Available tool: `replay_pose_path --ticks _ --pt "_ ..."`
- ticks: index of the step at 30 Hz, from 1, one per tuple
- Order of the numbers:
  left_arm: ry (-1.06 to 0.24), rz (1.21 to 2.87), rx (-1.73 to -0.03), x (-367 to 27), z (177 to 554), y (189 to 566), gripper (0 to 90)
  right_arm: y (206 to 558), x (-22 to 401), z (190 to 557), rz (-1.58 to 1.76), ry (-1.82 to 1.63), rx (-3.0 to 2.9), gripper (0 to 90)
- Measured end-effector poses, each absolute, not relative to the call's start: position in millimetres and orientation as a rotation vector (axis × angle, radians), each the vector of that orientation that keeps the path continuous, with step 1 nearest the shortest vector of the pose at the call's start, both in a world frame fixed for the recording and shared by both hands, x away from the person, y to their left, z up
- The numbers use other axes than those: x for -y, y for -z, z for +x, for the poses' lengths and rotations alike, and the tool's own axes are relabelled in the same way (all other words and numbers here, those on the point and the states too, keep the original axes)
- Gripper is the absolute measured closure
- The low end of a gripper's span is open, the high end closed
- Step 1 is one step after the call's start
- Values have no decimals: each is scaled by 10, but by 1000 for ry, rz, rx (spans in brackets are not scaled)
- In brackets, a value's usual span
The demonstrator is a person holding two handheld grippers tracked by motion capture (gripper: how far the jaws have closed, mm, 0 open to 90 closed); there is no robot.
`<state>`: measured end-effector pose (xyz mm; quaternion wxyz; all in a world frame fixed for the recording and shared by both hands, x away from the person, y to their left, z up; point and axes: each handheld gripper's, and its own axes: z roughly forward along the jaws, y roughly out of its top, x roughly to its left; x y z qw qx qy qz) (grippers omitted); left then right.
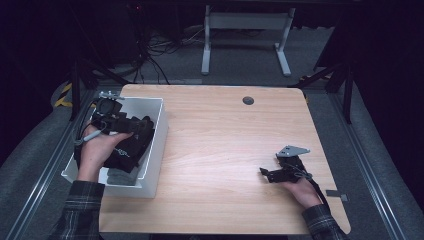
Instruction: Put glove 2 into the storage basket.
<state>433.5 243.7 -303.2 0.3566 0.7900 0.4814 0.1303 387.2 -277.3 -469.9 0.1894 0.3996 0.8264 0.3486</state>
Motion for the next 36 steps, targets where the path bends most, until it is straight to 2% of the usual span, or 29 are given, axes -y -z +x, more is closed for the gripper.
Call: replay_pose_path --ticks 21,36 --pt "-260 2082 -975 -1517 4135 2976 189 4699 2773 3872 1123 -980 -2323 111" --pt "-211 2116 -868 -916 4022 3304 181 4700 2773 3871 1121 -980 -2324 111"
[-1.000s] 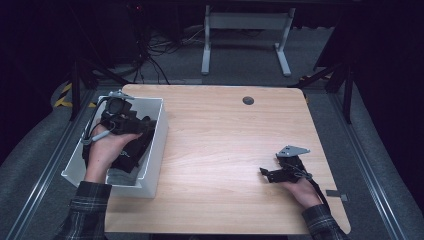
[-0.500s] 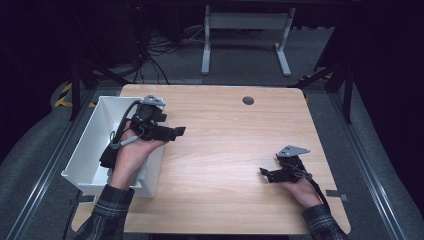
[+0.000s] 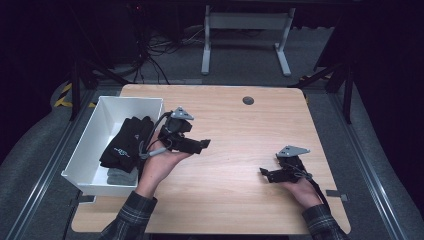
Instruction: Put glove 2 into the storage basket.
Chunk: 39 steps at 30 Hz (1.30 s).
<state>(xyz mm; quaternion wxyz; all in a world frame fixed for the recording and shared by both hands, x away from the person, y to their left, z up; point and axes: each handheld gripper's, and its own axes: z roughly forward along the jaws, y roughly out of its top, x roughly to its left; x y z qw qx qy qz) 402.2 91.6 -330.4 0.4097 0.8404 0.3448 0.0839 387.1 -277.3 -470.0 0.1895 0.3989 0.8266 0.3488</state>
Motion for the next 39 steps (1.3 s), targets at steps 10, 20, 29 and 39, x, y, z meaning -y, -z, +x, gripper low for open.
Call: replay_pose_path --ticks 10,20,29,39 --pt "-196 2169 -831 -662 3971 3677 163 4700 2773 3871 1121 -981 -2324 111" --pt "-207 2216 -788 -529 3923 3989 151 4700 2773 3871 1121 -981 -2324 111" --pt "-217 2235 -771 -452 3886 4239 144 4700 2773 3871 1121 -981 -2324 111" --pt "-233 2253 -762 -385 3870 4486 129 4700 2773 3871 1120 -981 -2325 110"
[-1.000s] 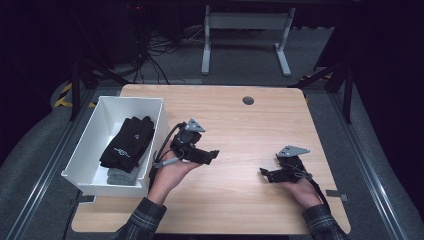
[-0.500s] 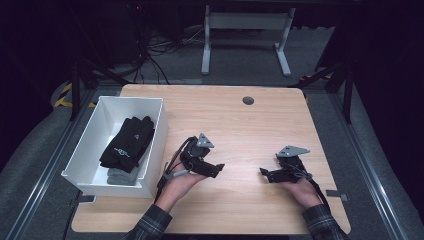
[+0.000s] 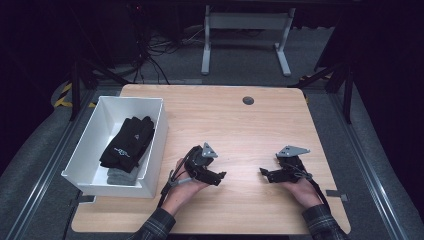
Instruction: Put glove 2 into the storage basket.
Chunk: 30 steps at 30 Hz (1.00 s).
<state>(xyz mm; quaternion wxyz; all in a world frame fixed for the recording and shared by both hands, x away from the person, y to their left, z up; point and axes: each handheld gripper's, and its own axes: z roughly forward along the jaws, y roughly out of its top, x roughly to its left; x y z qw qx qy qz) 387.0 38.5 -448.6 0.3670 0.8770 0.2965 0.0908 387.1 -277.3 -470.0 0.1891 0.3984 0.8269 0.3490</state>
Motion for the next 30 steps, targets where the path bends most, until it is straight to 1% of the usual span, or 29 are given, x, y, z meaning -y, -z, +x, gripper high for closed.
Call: replay_pose_path --ticks 7,11,12,16,30 --pt "-263 2279 -748 -322 3862 4671 102 4700 2773 3871 1120 -982 -2326 110" --pt "-286 2297 -738 -301 3857 4706 85 4700 2774 3872 1117 -982 -2325 110" --pt "-294 2296 -735 -290 3860 4729 59 4700 2774 3872 1117 -982 -2325 109" --pt "-271 2283 -743 -312 3895 4757 16 4700 2774 3873 1116 -982 -2326 109" --pt "-261 2291 -719 -314 3889 4757 14 4700 2774 3872 1116 -983 -2326 109"
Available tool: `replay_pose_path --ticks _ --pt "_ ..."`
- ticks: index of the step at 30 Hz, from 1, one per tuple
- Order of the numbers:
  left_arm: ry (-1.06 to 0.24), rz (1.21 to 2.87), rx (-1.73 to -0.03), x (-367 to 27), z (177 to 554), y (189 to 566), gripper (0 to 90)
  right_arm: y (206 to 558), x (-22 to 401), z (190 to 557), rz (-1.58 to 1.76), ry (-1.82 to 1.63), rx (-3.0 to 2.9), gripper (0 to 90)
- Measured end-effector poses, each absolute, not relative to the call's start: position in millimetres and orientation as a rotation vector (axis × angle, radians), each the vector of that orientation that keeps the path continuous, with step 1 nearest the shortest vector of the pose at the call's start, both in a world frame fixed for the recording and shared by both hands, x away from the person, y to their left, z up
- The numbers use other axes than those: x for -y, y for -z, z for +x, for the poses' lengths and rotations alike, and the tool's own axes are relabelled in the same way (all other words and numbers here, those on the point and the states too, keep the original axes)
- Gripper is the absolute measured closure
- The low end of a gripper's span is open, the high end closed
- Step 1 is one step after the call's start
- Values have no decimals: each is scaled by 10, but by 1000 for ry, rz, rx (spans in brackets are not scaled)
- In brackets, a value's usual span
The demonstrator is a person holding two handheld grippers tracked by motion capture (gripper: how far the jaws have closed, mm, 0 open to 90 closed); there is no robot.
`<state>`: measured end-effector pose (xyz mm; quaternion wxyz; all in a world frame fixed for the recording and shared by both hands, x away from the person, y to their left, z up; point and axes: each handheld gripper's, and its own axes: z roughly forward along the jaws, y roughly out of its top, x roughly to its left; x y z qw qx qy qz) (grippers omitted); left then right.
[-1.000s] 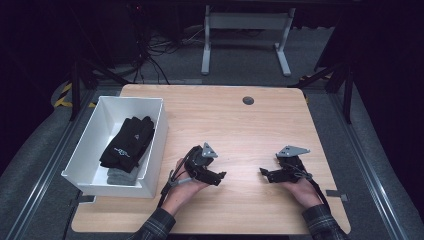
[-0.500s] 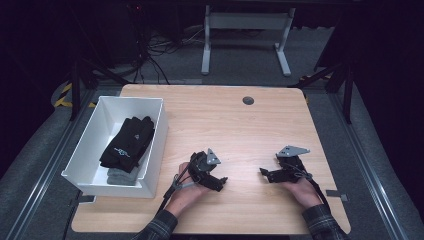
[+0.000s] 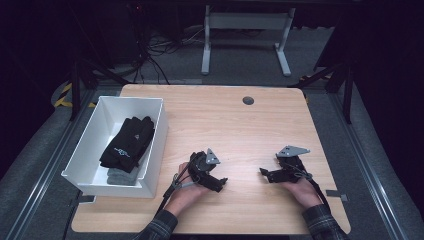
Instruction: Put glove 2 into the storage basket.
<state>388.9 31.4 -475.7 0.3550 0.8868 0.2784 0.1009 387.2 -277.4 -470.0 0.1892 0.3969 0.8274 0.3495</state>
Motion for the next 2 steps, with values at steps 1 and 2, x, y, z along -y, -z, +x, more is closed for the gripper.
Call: replay_pose_path --ticks 1,2 --pt "-261 2291 -719 -314 3889 4757 14 4700 2774 3872 1117 -983 -2327 108" --pt "-261 2291 -719 -314 3889 4757 14 4700 2774 3873 1116 -984 -2328 108"
